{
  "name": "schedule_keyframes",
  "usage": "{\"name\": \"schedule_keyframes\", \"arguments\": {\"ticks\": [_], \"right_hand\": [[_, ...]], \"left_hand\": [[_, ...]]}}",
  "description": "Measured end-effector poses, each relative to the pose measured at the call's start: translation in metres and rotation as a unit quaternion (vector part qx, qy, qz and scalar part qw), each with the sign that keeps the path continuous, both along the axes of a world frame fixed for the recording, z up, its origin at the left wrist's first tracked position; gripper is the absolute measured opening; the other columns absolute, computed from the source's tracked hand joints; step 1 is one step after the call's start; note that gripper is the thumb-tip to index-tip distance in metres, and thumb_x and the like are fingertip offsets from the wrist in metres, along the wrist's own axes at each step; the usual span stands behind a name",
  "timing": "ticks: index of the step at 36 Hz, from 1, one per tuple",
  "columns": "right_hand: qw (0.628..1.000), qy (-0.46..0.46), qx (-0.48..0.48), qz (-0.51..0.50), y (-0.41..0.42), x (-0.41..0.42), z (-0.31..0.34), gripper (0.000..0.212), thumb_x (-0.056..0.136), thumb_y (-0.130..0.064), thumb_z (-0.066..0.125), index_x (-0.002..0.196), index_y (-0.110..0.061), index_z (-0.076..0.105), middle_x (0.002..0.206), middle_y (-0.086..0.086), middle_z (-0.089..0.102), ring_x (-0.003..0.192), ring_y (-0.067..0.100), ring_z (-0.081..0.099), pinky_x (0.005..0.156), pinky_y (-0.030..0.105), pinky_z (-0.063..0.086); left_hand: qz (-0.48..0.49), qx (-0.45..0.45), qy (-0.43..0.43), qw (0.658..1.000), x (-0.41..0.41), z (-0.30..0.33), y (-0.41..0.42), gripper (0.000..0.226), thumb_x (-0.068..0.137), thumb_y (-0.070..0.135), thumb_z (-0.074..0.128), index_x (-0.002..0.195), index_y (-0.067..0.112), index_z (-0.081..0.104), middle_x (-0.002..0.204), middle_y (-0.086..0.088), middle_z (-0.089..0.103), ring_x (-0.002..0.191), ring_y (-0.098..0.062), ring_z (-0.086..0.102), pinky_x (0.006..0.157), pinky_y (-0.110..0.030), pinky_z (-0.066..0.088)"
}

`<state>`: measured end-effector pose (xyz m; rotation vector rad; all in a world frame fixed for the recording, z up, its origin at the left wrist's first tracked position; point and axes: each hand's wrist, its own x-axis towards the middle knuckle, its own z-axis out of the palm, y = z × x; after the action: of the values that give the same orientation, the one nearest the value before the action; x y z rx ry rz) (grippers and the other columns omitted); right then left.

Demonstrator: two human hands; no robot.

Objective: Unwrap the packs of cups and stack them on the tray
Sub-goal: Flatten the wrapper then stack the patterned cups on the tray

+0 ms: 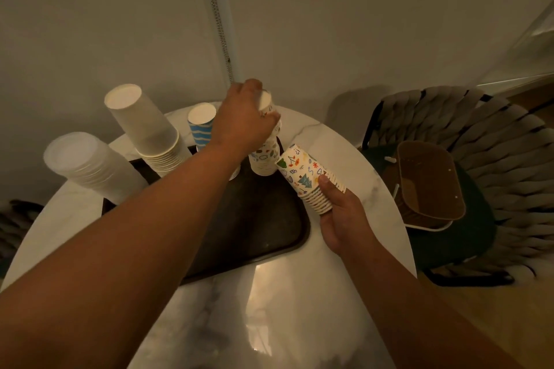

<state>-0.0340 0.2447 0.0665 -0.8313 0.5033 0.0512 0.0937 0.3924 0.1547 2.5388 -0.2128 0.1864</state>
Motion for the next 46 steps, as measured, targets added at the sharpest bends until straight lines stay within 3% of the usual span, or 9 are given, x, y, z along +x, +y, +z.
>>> {"name": "schedule_keyframes", "arguments": {"ticks": [14,19,22,24,28,37,41,44,46], "right_hand": [[1.000,-0.004,0.003,0.002,-0.007,-0.009,-0.003,0.023,0.086,-0.015,0.062,0.108,-0.015,0.063,0.101,0.004,0.075,0.096,0.020,0.071,0.076,0.028,0.057],[1.000,0.006,-0.003,0.002,-0.009,-0.010,-0.005,0.029,0.084,-0.017,0.064,0.113,-0.016,0.061,0.111,0.007,0.072,0.101,0.022,0.070,0.078,0.030,0.056],[1.000,0.002,0.015,0.004,-0.009,-0.010,-0.003,0.037,0.077,-0.021,0.067,0.113,-0.015,0.061,0.109,0.008,0.072,0.100,0.022,0.070,0.077,0.030,0.056],[1.000,-0.002,0.024,0.010,-0.007,-0.009,-0.001,0.041,0.076,-0.021,0.067,0.116,-0.013,0.060,0.110,0.010,0.072,0.101,0.023,0.069,0.079,0.030,0.056],[0.999,-0.021,0.008,0.029,0.000,-0.008,0.004,0.044,0.077,-0.024,0.066,0.118,-0.011,0.060,0.106,0.008,0.073,0.099,0.022,0.070,0.081,0.031,0.055],[0.999,0.003,-0.043,0.027,0.007,-0.009,0.003,0.050,0.073,-0.028,0.068,0.119,-0.013,0.060,0.110,0.009,0.070,0.101,0.023,0.068,0.080,0.031,0.055],[0.999,-0.013,-0.024,0.022,0.006,-0.009,0.002,0.041,0.077,-0.023,0.066,0.116,-0.011,0.061,0.103,0.007,0.073,0.093,0.020,0.071,0.076,0.028,0.057],[1.000,-0.012,0.006,0.017,0.001,-0.009,0.003,0.022,0.087,-0.016,0.060,0.108,-0.014,0.062,0.098,0.005,0.074,0.087,0.017,0.072,0.072,0.027,0.058],[1.000,-0.007,0.002,0.018,-0.001,-0.008,0.003,0.031,0.082,-0.020,0.063,0.112,-0.015,0.061,0.105,0.007,0.072,0.093,0.019,0.071,0.074,0.028,0.057]], "left_hand": [[-0.010,0.059,0.111,0.992,0.004,-0.054,-0.007,0.064,0.087,0.019,0.070,0.143,0.015,0.040,0.148,-0.010,0.040,0.130,-0.032,0.045,0.101,-0.041,0.042],[0.011,0.004,0.074,0.997,-0.004,-0.043,-0.007,0.064,0.095,0.037,0.059,0.150,0.016,0.033,0.160,-0.006,0.024,0.146,-0.024,0.025,0.115,-0.037,0.026],[0.022,-0.074,0.015,0.997,-0.025,-0.027,-0.011,0.052,0.095,0.043,0.056,0.139,0.017,0.049,0.143,-0.005,0.048,0.128,-0.022,0.049,0.108,-0.039,0.040],[0.005,-0.100,0.057,0.993,-0.042,-0.022,-0.012,0.049,0.093,0.049,0.057,0.132,0.019,0.056,0.128,-0.001,0.060,0.113,-0.018,0.059,0.098,-0.039,0.049],[-0.030,-0.160,0.218,0.962,-0.065,-0.029,-0.012,0.057,0.087,0.053,0.062,0.136,0.024,0.051,0.130,0.003,0.060,0.111,-0.016,0.061,0.091,-0.041,0.056],[0.028,-0.247,0.263,0.932,-0.069,-0.032,-0.005,0.032,0.087,0.041,0.070,0.109,0.025,0.054,0.113,0.001,0.065,0.095,-0.015,0.066,0.078,-0.039,0.061],[0.068,-0.232,0.217,0.946,-0.059,-0.020,-0.002,0.049,0.083,0.050,0.071,0.118,0.019,0.057,0.116,0.002,0.063,0.097,-0.015,0.064,0.081,-0.037,0.059],[0.059,-0.177,0.113,0.976,-0.046,0.000,0.000,0.057,0.084,0.048,0.070,0.130,0.017,0.053,0.121,0.003,0.057,0.104,-0.012,0.055,0.085,-0.027,0.050],[0.041,-0.116,0.019,0.992,-0.035,0.012,0.000,0.058,0.086,0.044,0.069,0.134,0.016,0.051,0.129,-0.003,0.053,0.112,-0.018,0.053,0.092,-0.030,0.045]]}}
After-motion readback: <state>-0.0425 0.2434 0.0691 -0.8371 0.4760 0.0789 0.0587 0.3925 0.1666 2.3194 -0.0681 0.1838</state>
